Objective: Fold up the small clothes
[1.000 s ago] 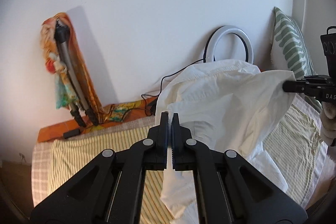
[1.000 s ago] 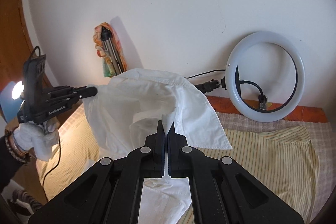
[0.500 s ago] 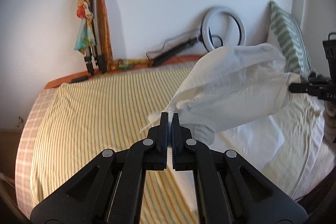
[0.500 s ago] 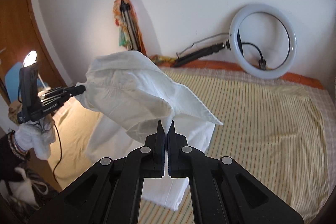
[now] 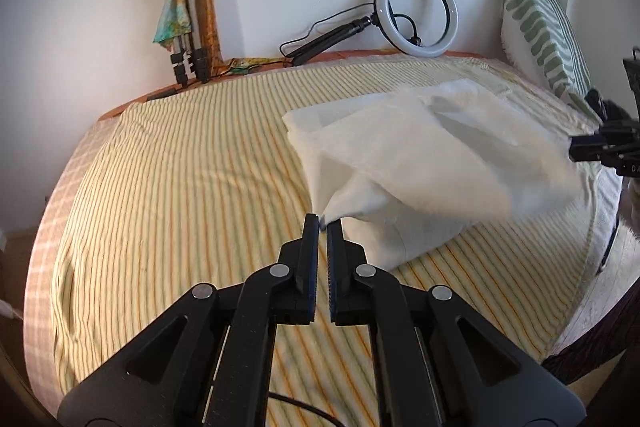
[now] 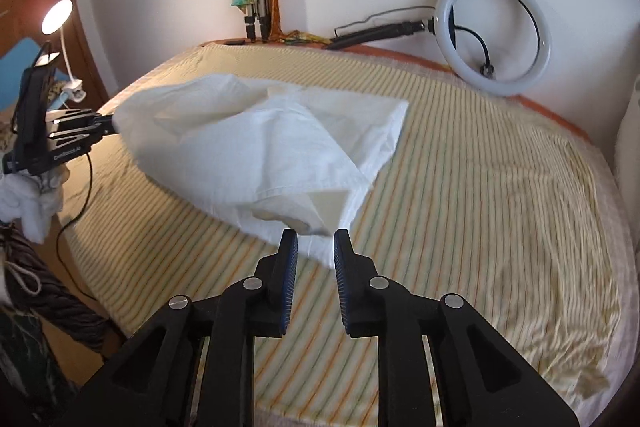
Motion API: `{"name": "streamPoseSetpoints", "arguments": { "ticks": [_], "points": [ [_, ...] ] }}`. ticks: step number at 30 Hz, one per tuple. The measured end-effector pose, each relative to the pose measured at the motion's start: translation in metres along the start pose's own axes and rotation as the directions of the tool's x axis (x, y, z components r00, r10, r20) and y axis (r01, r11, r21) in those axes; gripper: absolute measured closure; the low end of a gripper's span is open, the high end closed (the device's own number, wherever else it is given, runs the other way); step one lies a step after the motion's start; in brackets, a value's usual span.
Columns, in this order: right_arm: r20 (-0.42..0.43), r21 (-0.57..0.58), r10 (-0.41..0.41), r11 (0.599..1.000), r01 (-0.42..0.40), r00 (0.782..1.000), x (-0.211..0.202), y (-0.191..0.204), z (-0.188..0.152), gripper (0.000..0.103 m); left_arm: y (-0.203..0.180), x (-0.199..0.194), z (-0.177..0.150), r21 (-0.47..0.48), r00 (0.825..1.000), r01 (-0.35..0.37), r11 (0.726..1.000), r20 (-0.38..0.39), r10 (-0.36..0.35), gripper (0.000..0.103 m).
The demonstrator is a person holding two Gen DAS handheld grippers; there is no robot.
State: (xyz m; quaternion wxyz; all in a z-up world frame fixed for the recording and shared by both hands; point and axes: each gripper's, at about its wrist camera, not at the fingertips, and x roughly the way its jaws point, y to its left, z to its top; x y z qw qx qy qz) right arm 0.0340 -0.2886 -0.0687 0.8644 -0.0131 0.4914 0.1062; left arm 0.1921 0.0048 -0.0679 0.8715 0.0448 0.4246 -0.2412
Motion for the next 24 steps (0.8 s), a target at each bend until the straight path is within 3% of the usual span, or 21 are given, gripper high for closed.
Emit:
{"name": "streamPoseSetpoints", "arguments": {
  "ticks": [3,5,6,8,9,10,14,15,16,17,18,19,22,24],
  "points": [
    [0.042,0.133,0.085,0.987,-0.09,0.996,-0.012,-0.018,-0.008,0.078,0.019,-0.017,0.002,-0.105,0.998,0.045,0.993,0.044,-0.041,0.102],
    [0.074,0.238,0.131,0.96,-0.145,0.989,-0.014,-0.031,-0.009,0.07,0.038,-0.021,0.007,-0.23,0.992,0.123,0.965,0.063,-0.111,0.101],
    [0.079,0.285,0.162,0.942,-0.178,0.984,-0.011,-0.036,-0.008,0.07,0.047,-0.019,0.01,-0.292,0.987,0.159,0.943,0.07,-0.145,0.1],
    [0.072,0.357,0.198,0.91,-0.21,0.978,0.001,-0.041,-0.007,0.07,0.064,-0.009,0.014,-0.415,0.975,0.222,0.882,0.075,-0.21,0.081],
    [0.06,0.388,0.216,0.894,-0.222,0.974,0.009,-0.041,-0.006,0.069,0.07,-0.003,0.016,-0.461,0.969,0.244,0.853,0.076,-0.236,0.063],
    [0.044,0.415,0.233,0.88,-0.23,0.971,0.018,-0.041,-0.006,0.069,0.074,0.005,0.016,-0.504,0.96,0.269,0.821,0.076,-0.268,0.058],
    [0.015,0.48,0.314,0.83,-0.282,0.949,0.045,-0.035,-0.005,0.069,0.079,0.039,0.017,-0.591,0.934,0.312,0.744,0.044,-0.356,0.058],
    [0.011,0.475,0.323,0.831,-0.289,0.946,0.048,-0.033,-0.004,0.069,0.077,0.046,0.016,-0.599,0.927,0.316,0.736,0.029,-0.374,0.063],
    [0.006,0.467,0.329,0.834,-0.294,0.944,0.05,-0.03,-0.003,0.069,0.073,0.055,0.015,-0.595,0.926,0.303,0.745,0.0,-0.377,0.083],
    [-0.005,0.46,0.33,0.839,-0.291,0.944,0.054,-0.027,-0.002,0.071,0.071,0.06,0.014,-0.588,0.93,0.281,0.759,-0.028,-0.366,0.096],
    [-0.012,0.455,0.325,0.844,-0.284,0.946,0.055,-0.025,-0.002,0.087,0.067,0.066,0.013,-0.583,0.93,0.271,0.766,-0.047,-0.365,0.102],
    [-0.026,0.456,0.324,0.846,-0.277,0.946,0.057,-0.025,-0.002,0.101,0.065,0.07,0.011,-0.584,0.93,0.266,0.767,-0.055,-0.365,0.102],
    [-0.029,0.455,0.289,0.856,-0.245,0.957,0.056,-0.032,-0.002,0.101,0.052,0.071,0.008,-0.589,0.93,0.265,0.763,-0.053,-0.364,0.103],
    [-0.019,0.476,0.277,0.847,-0.235,0.961,0.052,-0.048,-0.006,0.102,0.036,0.069,0.006,-0.553,0.933,0.256,0.793,-0.075,-0.353,0.103]
  ]
}}
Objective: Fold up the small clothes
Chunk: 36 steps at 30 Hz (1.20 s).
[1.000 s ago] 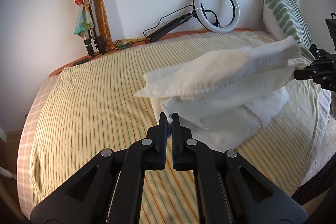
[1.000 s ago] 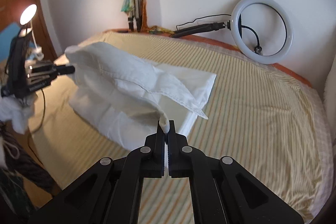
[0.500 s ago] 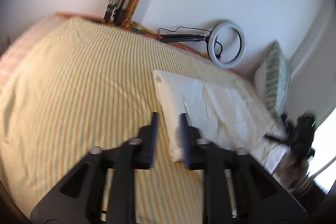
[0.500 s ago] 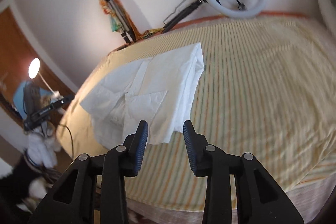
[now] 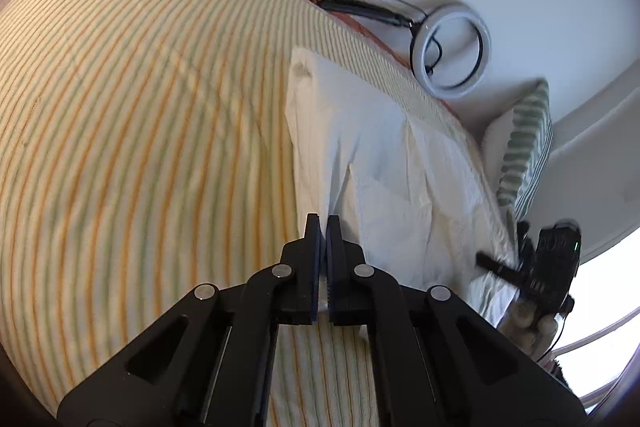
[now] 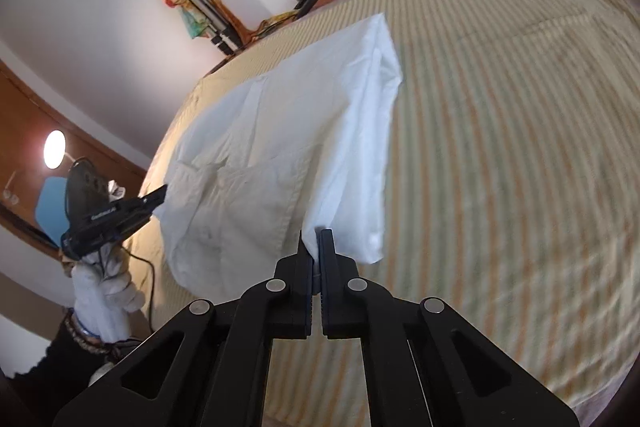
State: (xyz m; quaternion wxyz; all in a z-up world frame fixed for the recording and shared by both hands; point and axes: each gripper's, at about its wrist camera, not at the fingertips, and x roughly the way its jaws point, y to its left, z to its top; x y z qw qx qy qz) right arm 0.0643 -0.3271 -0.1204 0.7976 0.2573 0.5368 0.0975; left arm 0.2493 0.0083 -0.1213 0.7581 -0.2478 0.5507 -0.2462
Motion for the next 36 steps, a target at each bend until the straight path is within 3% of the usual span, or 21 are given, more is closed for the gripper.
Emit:
{"name": "streamPoseSetpoints", "arguments": {
  "ticks": [4,10,13,17,20,23,30,34,36],
  "points": [
    [0.018,0.067,-0.006,0.998,0.005,1.0,-0.006,-0.024,0.003,0.102,-0.013,0.006,-0.008,0.066,1.0,-0.018,0.998,-0.004,0.018,0.103],
    [-0.029,-0.011,-0.042,0.999,0.042,0.999,0.006,-0.003,0.004,0.098,-0.008,-0.007,-0.001,0.063,0.999,-0.049,0.997,0.017,0.048,0.102],
    [-0.019,-0.032,-0.117,0.993,0.117,0.993,0.0,0.001,0.011,0.094,-0.009,-0.024,0.004,0.077,0.994,-0.098,0.992,0.058,0.094,0.102],
    [0.103,-0.079,-0.186,0.978,0.194,0.977,-0.03,0.017,0.018,0.089,-0.022,-0.042,0.021,0.113,0.984,-0.125,0.986,0.139,0.109,0.102],
    [0.204,-0.125,-0.12,0.981,0.148,0.972,-0.042,0.038,0.031,0.089,-0.04,-0.037,0.031,0.151,0.979,-0.138,0.979,0.172,0.112,0.102],
    [0.218,-0.169,-0.107,0.975,0.146,0.97,-0.033,0.051,0.042,0.089,-0.058,-0.021,0.039,0.176,0.982,-0.127,0.976,0.164,0.098,0.102],
    [0.147,-0.211,-0.097,0.969,0.127,0.984,0.016,0.055,0.069,0.089,-0.071,0.02,0.054,0.212,0.982,-0.159,0.964,0.139,0.132,0.102],
    [0.075,-0.197,-0.189,0.96,0.201,0.979,0.049,0.04,0.071,0.089,-0.035,0.05,0.051,0.145,0.974,-0.224,0.964,0.073,0.216,0.101],
    [0.028,-0.176,-0.221,0.959,0.222,0.975,0.06,0.026,0.064,0.096,-0.02,0.053,0.043,0.136,0.98,-0.192,0.972,0.074,0.183,0.101]
  ]
}}
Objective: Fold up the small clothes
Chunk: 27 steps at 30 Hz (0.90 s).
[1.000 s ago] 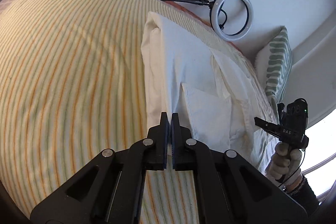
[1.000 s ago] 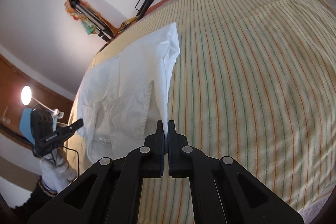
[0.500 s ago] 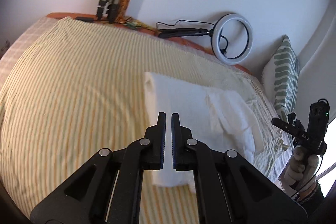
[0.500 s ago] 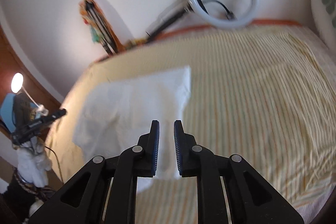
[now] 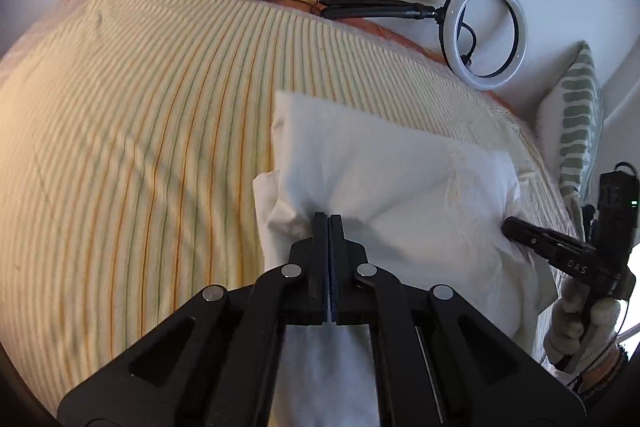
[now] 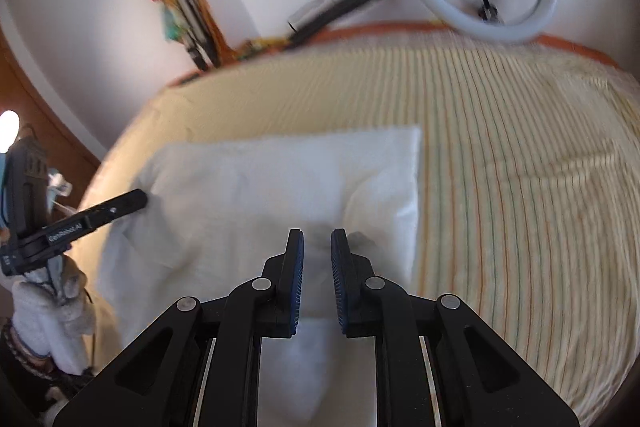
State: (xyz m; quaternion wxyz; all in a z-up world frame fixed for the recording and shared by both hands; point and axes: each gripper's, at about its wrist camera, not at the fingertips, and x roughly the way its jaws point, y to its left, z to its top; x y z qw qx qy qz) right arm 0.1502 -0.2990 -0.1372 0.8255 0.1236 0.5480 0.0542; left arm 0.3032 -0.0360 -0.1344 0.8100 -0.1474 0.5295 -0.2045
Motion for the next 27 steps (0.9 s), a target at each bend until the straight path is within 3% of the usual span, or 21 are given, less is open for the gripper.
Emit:
{"name": "streamPoseSetpoints", "arguments": {
  "ticks": [6,9,13,17,21,25,27],
  "points": [
    [-0.006,0.018,0.056,0.998,-0.056,0.998,-0.011,-0.008,-0.003,0.096,0.005,-0.012,0.002,-0.044,1.0,0.029,0.999,-0.01,-0.029,0.101],
    [0.053,0.009,0.118,0.993,-0.119,0.992,-0.032,-0.004,0.01,0.093,-0.003,-0.032,0.015,-0.064,0.998,0.067,0.996,0.022,-0.066,0.101],
    [0.103,-0.031,0.131,0.991,-0.128,0.986,-0.046,0.005,0.035,0.093,-0.026,-0.046,0.042,0.014,0.997,0.059,0.998,0.055,-0.06,0.101],
    [0.092,-0.073,0.08,0.995,-0.074,0.993,-0.028,0.012,0.054,0.093,-0.03,-0.021,0.064,0.048,0.999,0.044,0.998,0.022,-0.045,0.101],
    [0.048,-0.049,0.095,0.994,-0.092,0.994,0.0,0.006,0.061,0.093,-0.023,0.013,0.067,0.063,1.0,0.004,0.998,-0.012,-0.003,0.101],
    [0.028,-0.045,0.02,0.999,-0.018,0.999,0.023,-0.002,0.065,0.093,-0.002,0.041,0.059,0.047,0.994,-0.098,0.994,-0.034,0.1,0.101],
    [0.012,-0.036,-0.055,0.998,0.055,0.998,0.034,-0.01,0.065,0.093,0.008,0.047,0.056,0.029,0.998,-0.065,0.997,-0.023,0.066,0.101]
  ]
}}
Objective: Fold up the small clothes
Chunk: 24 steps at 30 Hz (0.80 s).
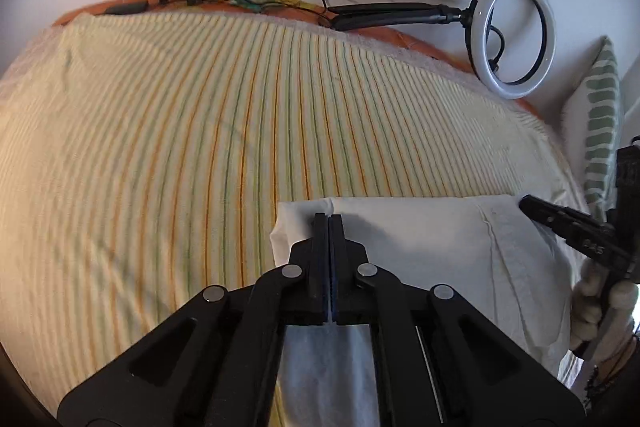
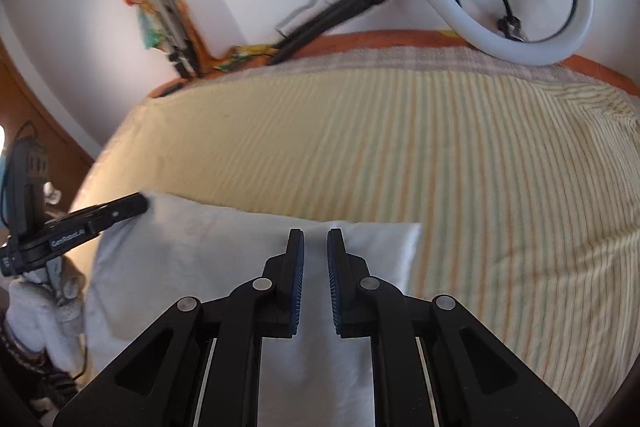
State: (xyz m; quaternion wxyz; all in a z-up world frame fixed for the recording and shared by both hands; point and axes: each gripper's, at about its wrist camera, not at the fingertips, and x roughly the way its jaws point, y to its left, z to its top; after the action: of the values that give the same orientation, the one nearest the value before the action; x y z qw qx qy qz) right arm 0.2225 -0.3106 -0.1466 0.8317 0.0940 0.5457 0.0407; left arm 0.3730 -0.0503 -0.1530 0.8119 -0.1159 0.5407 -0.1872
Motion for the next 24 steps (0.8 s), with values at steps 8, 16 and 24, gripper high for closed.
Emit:
{"name": "streamPoseSetpoints", "arguments": {
  "ticks": [8,16,24],
  "points": [
    [0.016,0.008,-0.047,0.999,0.047,0.999,-0.029,-0.007,-0.004,0.093,0.007,-0.034,0.004,-0.041,0.998,-0.003,0.999,0.055,0.005,0.101],
    [0.022,0.016,0.083,0.996,-0.083,0.996,-0.083,-0.007,-0.038,0.092,-0.014,-0.085,-0.028,0.026,0.998,0.036,0.999,0.056,-0.037,0.101],
    [-0.105,0.005,0.019,1.0,-0.019,0.994,-0.078,-0.009,-0.088,0.092,-0.01,-0.069,-0.068,0.034,0.999,-0.048,0.998,-0.024,0.049,0.101]
  ]
}}
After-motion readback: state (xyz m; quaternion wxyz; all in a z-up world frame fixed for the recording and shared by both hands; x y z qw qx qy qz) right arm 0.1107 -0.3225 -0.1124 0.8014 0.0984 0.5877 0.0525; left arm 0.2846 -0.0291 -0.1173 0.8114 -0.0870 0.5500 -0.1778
